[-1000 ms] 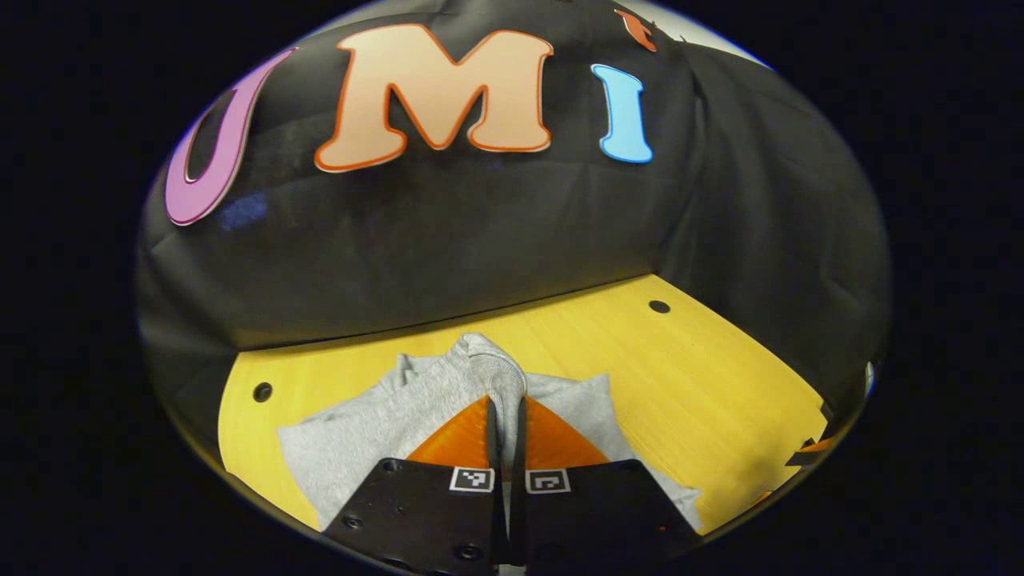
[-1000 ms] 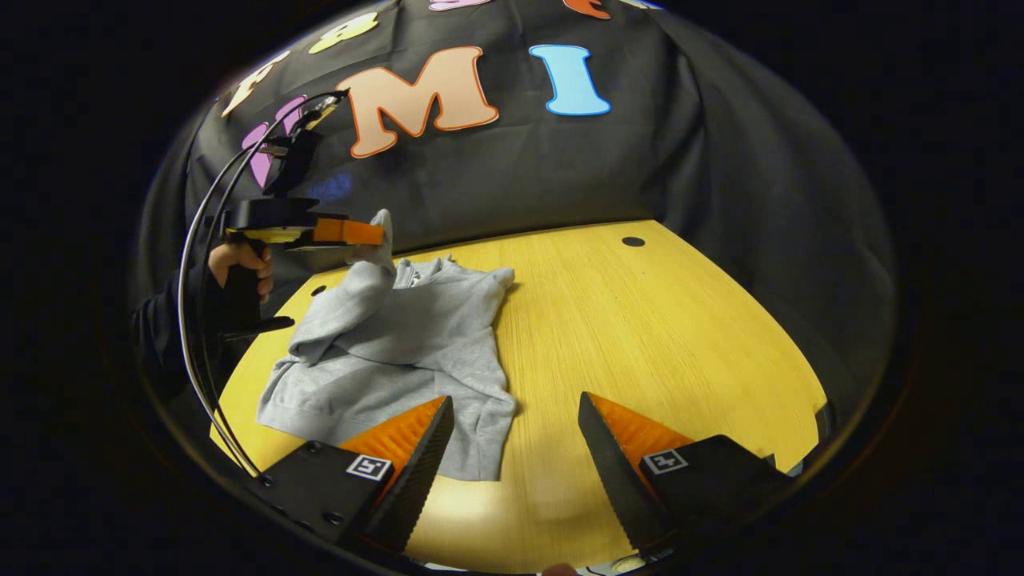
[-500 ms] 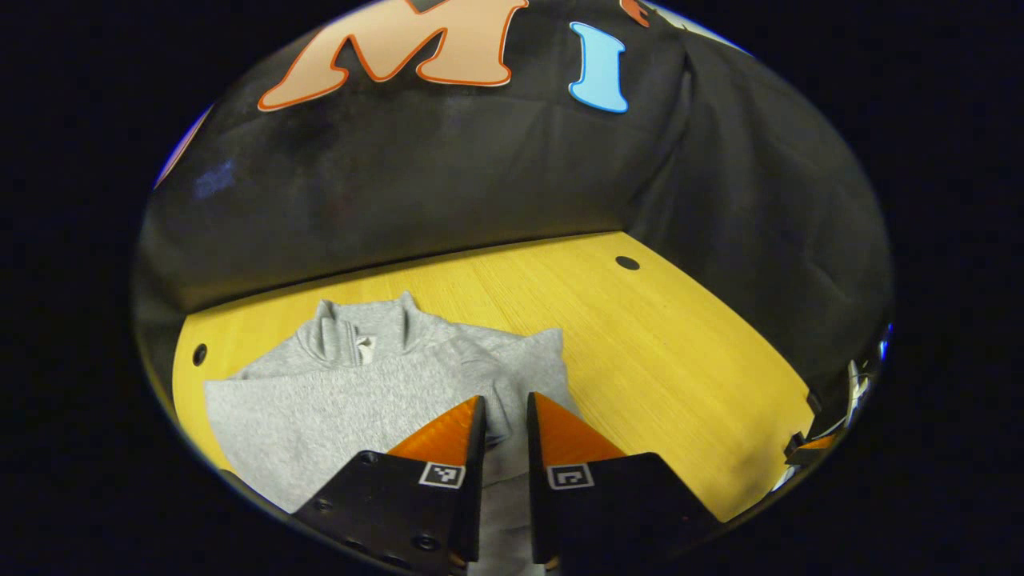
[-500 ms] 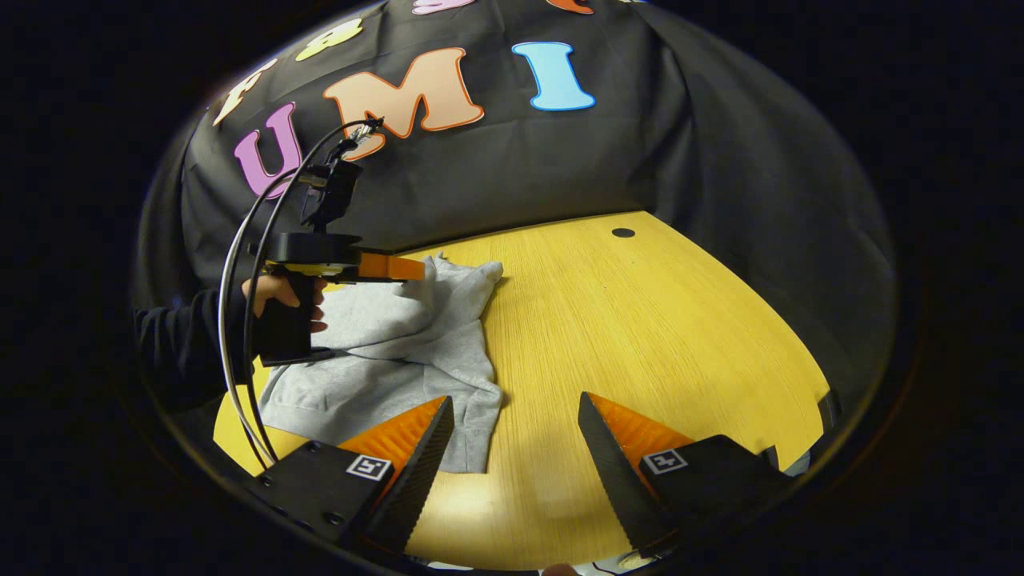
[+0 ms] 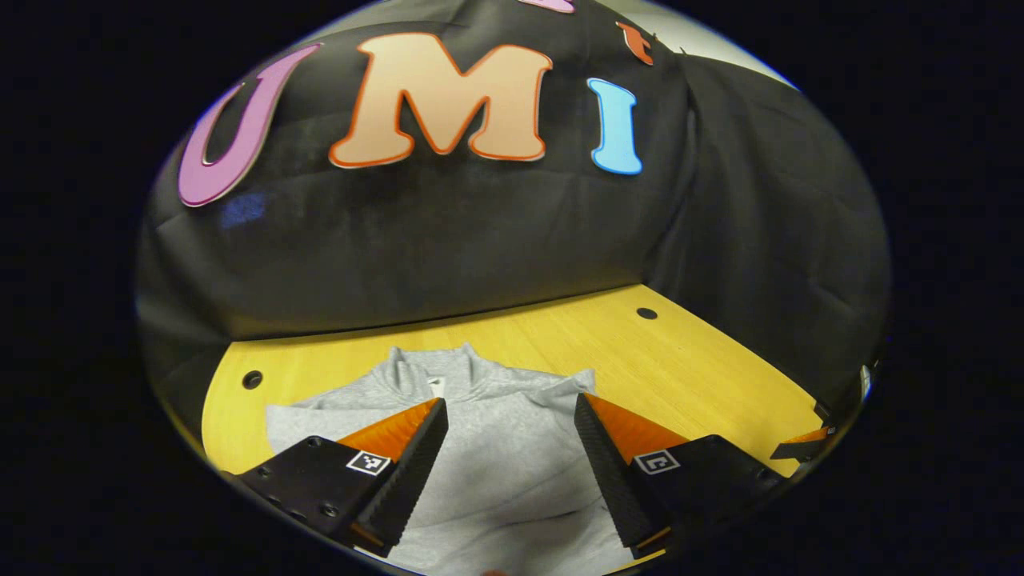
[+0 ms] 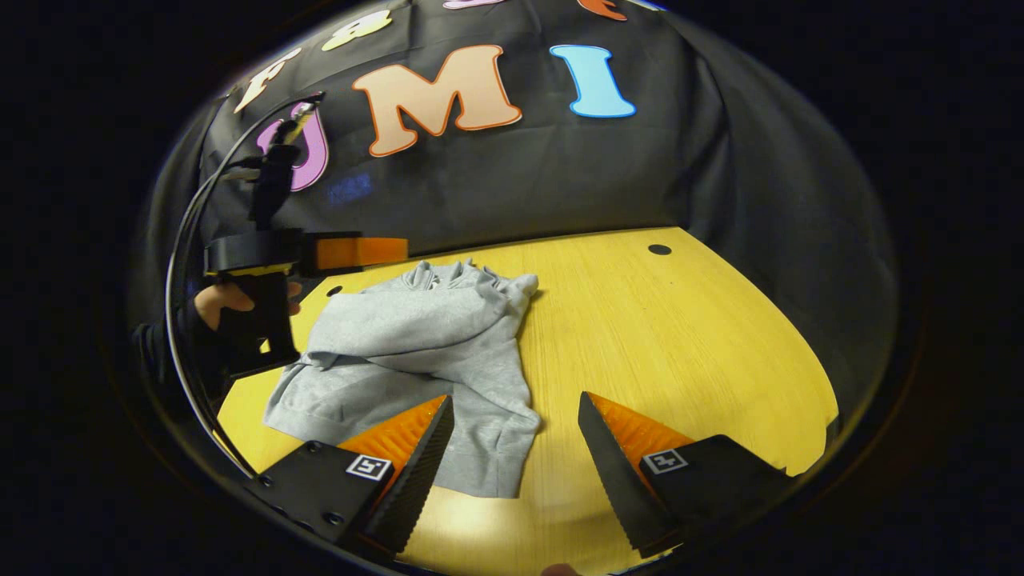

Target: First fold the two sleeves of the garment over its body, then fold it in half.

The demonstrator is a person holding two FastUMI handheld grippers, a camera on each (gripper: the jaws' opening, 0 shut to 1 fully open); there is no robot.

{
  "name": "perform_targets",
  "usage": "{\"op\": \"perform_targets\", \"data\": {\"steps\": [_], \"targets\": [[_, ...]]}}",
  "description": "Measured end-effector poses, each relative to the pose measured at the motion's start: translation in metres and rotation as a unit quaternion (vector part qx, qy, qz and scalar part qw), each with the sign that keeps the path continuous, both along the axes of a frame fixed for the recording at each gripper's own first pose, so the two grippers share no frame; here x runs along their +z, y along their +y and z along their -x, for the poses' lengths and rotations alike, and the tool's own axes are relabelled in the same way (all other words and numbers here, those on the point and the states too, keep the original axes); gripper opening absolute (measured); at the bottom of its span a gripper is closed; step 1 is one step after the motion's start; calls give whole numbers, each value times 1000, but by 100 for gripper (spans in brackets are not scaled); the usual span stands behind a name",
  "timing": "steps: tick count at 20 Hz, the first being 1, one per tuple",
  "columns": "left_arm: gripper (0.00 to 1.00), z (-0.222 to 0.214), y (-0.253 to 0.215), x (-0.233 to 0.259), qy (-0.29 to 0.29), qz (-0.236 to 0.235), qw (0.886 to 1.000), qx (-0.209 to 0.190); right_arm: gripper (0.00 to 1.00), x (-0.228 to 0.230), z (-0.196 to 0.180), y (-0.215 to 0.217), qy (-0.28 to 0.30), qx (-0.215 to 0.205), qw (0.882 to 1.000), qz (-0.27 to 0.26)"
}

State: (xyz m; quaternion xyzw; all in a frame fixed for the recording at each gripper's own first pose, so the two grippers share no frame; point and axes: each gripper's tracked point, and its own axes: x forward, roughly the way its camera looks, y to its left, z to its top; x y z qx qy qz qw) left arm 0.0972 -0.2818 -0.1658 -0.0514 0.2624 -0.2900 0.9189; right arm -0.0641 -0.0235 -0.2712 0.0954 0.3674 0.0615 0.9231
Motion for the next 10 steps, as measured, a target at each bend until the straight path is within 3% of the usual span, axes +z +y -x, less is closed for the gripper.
{"op": "perform_targets", "data": {"steps": [1,2,5,6,9,10], "targets": [[94,3,17,2,-1,2,1000,11,94,-1,-2,6,0,5,1000,1],[94,5,33,3,-1,6,1000,22,98,-3,-3,10,0,11,1000,3],[94,10,86,-1,-1,-3,998,55,98,-6,-9,24,0,23,1000,10],[94,13,103,-5,0,-9,998,64,94,-8,-12,27,1,23,1000,12],[94,24,152,-10,-3,-22,995,94,94,-6,-19,34,-4,24,1000,18],[94,29,169,-13,-2,-29,994,104,98,-7,-22,35,-6,25,999,21]]}}
